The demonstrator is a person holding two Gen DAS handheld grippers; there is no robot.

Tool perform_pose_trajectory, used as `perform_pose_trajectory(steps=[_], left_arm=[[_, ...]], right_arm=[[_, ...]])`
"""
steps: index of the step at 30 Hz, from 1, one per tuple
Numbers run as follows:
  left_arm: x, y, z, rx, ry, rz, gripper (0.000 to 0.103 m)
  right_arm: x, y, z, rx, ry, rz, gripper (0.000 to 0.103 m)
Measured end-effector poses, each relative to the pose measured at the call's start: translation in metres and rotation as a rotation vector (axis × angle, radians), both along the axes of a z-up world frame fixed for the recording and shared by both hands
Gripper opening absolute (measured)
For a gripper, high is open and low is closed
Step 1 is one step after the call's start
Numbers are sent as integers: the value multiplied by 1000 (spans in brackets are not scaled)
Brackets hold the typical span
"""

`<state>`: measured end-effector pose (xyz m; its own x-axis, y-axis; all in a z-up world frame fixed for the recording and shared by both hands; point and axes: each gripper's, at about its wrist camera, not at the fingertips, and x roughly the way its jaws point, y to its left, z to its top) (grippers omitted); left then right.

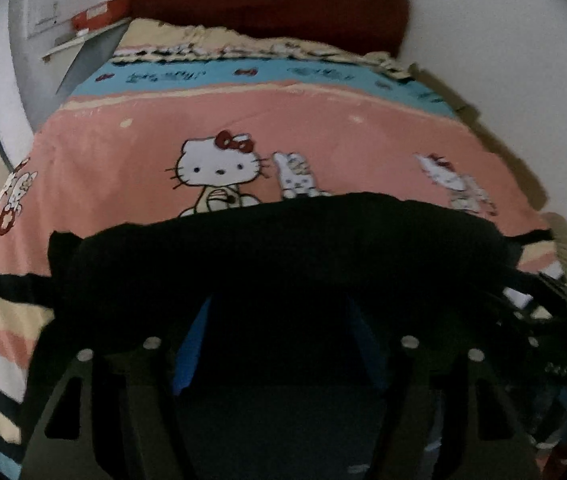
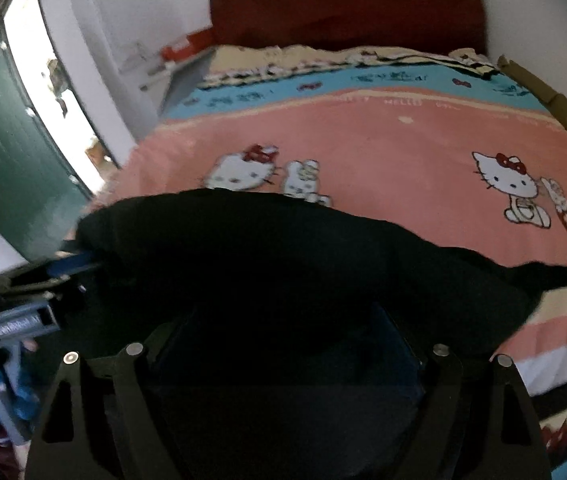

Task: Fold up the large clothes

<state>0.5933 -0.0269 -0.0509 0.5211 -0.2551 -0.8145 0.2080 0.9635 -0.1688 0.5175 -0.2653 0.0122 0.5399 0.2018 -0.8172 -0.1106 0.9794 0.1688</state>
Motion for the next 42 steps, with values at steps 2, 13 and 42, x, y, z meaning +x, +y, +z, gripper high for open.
perform_pose_trajectory(steps=[2, 13, 42], left_arm=[[20, -2, -16, 11, 29, 8, 74], [84, -17, -57, 69, 58, 30, 78], [22, 66, -59, 40, -7, 136, 80]], right_arm=[[18, -6, -18, -18, 37, -14, 90], [79, -28, -73, 45, 128, -79, 97], [15, -64, -85, 161, 73, -159, 97]])
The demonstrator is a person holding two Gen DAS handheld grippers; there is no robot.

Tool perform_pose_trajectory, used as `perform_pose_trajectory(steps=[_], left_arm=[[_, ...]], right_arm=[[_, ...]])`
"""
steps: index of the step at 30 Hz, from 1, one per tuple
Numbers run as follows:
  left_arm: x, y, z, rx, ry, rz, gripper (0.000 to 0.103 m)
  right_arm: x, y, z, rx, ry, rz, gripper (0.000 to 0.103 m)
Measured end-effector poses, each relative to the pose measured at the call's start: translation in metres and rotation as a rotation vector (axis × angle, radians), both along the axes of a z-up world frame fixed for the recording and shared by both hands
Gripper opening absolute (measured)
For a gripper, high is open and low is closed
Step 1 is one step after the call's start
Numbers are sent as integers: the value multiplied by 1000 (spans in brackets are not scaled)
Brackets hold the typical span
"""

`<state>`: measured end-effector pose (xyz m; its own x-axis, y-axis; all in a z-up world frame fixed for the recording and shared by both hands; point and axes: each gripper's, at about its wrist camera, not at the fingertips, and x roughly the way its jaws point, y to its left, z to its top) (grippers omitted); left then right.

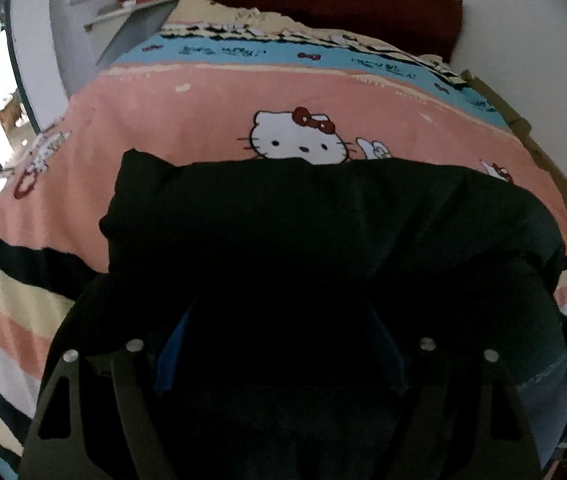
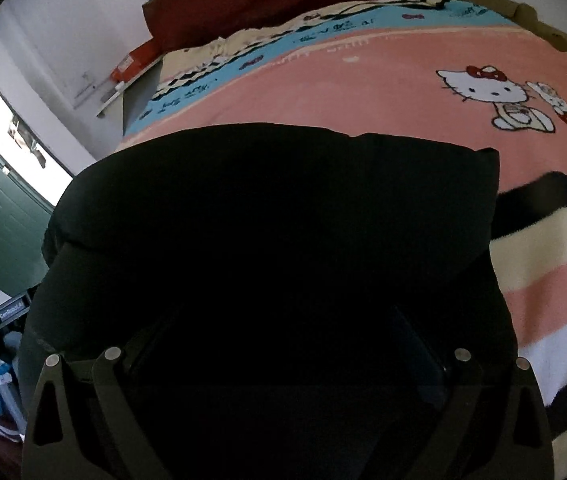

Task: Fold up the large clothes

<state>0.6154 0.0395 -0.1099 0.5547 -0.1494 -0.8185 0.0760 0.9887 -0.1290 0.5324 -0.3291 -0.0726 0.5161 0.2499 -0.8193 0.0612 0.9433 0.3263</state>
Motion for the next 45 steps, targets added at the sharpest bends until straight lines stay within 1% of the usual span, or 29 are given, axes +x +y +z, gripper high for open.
perform_pose_trajectory(steps=[4, 8, 12, 14, 15, 18, 21, 23, 25, 27, 31, 35, 39, 43, 45], left_arm=[[-19, -5, 3, 43, -62, 8, 80], [-32, -2, 3, 41, -100, 20, 80], [-39, 7, 6, 25, -91, 33, 80], [-47, 9, 11, 63, -100, 50, 80], [-53, 8, 14, 99, -112, 62, 80], [-74, 7, 24, 177, -171, 81, 80], [-94, 8, 30, 213, -218, 84, 80], [-104, 13, 31, 210, -238, 95, 80], [-111, 17, 30, 203, -242, 108, 80], [-116, 21, 25, 207, -241, 117, 79], [-120, 27, 15, 199, -249, 116, 80], [-121, 26, 11, 196, -263, 119, 80], [-121, 26, 9, 202, -266, 121, 80], [-125, 29, 12, 202, -258, 132, 80], [-131, 31, 16, 202, -262, 138, 80]], right_arm=[[-5, 2, -1, -12, -8, 3, 98], [-13, 1, -2, -17, -30, 2, 98], [-14, -5, 0, -20, -25, -20, 98], [-18, -12, 2, -36, -15, -45, 98], [-20, -14, 4, -50, -14, -51, 98], [-30, -15, 10, -104, -16, -55, 98], [-41, -13, 23, -154, -45, -68, 98], [-53, -7, 36, -141, -92, -57, 98], [-65, 0, 45, -113, -132, -29, 98], [-74, 8, 47, -103, -151, 1, 98], [-82, 12, 39, -103, -151, 24, 98], [-85, -5, 24, -100, -134, -20, 98], [-90, -24, 16, -101, -113, -73, 98], [-96, -32, 19, -112, -102, -98, 98], [-103, -32, 26, -120, -115, -105, 98]])
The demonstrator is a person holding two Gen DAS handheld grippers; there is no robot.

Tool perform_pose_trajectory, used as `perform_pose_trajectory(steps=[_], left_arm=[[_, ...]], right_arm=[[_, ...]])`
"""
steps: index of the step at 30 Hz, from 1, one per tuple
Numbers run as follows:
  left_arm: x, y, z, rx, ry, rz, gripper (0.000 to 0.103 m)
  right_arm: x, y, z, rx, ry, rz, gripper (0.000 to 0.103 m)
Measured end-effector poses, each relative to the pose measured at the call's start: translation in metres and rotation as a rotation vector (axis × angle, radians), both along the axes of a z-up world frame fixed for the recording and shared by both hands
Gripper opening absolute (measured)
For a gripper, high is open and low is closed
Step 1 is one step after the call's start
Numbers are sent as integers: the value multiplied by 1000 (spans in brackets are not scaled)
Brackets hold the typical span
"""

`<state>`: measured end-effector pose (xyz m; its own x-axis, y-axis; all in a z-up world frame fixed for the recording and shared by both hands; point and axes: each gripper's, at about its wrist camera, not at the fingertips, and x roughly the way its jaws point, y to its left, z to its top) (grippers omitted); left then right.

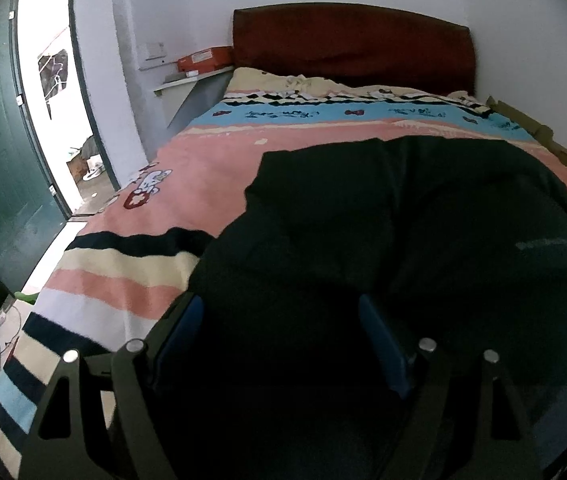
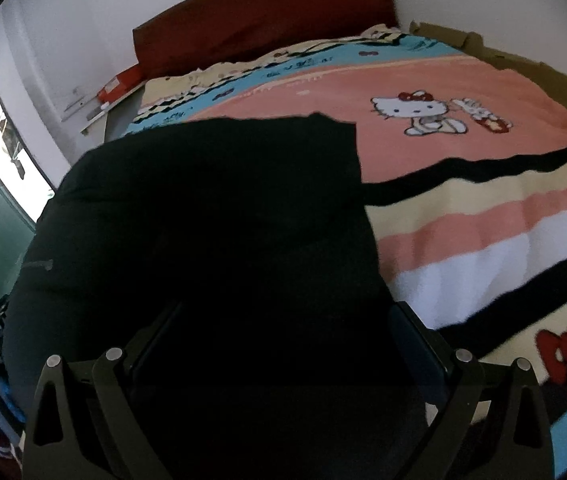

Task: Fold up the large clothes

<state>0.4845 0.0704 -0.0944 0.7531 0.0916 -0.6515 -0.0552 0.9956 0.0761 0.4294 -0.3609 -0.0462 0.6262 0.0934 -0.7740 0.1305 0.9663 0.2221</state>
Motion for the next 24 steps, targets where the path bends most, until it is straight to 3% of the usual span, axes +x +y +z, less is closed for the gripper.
perform_pose_trajectory(steps=[7, 11, 16, 24], left_arm=[[-21, 9, 6, -1, -28, 4, 80], [-28, 19, -1, -5, -5, 17, 80], [-44, 43, 3, -77, 16, -9, 80], [-63, 101, 30, -280, 48, -16, 79]], right_arm=[[-28, 19, 30, -13, -100, 43, 98], [-34, 25, 19, -18, -62, 67, 98], [-49, 4, 10, -13, -6, 13, 98], [-91, -31, 53, -59, -67, 23, 99]])
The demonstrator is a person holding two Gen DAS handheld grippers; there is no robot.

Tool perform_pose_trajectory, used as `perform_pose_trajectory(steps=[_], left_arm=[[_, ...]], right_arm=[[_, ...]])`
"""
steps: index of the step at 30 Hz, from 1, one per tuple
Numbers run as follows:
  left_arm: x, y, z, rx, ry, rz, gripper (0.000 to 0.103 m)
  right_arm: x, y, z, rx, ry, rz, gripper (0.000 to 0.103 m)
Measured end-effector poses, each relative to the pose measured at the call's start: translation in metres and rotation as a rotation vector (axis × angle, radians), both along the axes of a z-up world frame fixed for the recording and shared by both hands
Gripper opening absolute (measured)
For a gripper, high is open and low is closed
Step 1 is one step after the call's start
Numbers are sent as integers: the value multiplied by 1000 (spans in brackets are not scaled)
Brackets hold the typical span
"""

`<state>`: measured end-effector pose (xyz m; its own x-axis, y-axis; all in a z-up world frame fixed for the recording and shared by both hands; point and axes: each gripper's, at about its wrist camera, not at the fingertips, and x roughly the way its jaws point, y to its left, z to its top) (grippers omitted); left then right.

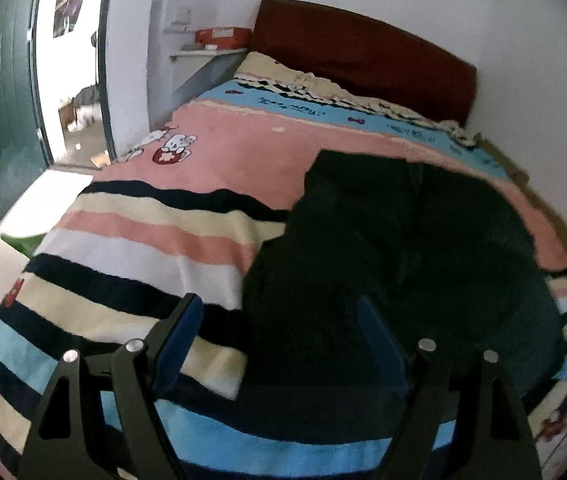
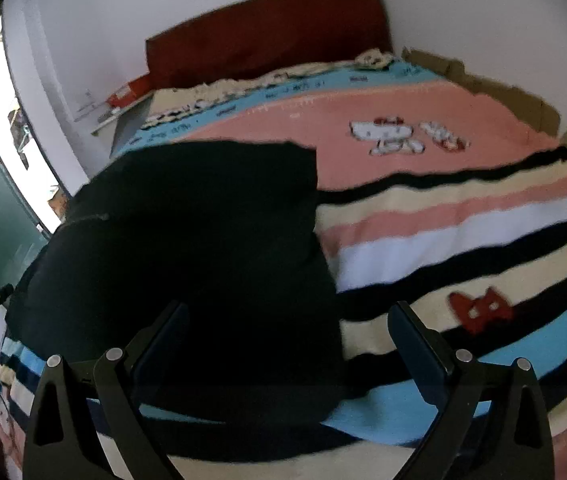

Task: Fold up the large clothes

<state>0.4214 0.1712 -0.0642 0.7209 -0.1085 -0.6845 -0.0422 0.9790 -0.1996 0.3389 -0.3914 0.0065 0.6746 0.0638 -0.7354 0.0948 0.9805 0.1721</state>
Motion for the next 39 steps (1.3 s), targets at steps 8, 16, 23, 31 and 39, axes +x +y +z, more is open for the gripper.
perform_pose_trajectory(steps=[8, 16, 23, 31, 39], left_arm=[[69, -4, -14, -168, 199, -129, 79], [128, -4, -68, -290, 387, -184, 95], [138, 1, -104, -383, 428, -246, 103], [125, 14, -127, -553, 365, -329, 103], [110, 1, -126, -640, 299, -406, 103]], right_arm=[[26, -24, 0, 158, 40, 44, 102], [85, -50, -67, 339, 229, 36, 103], [123, -45, -130, 551, 396, 119, 102], [128, -27, -147, 620, 413, 220, 102], [129, -15, -150, 616, 369, 238, 102]])
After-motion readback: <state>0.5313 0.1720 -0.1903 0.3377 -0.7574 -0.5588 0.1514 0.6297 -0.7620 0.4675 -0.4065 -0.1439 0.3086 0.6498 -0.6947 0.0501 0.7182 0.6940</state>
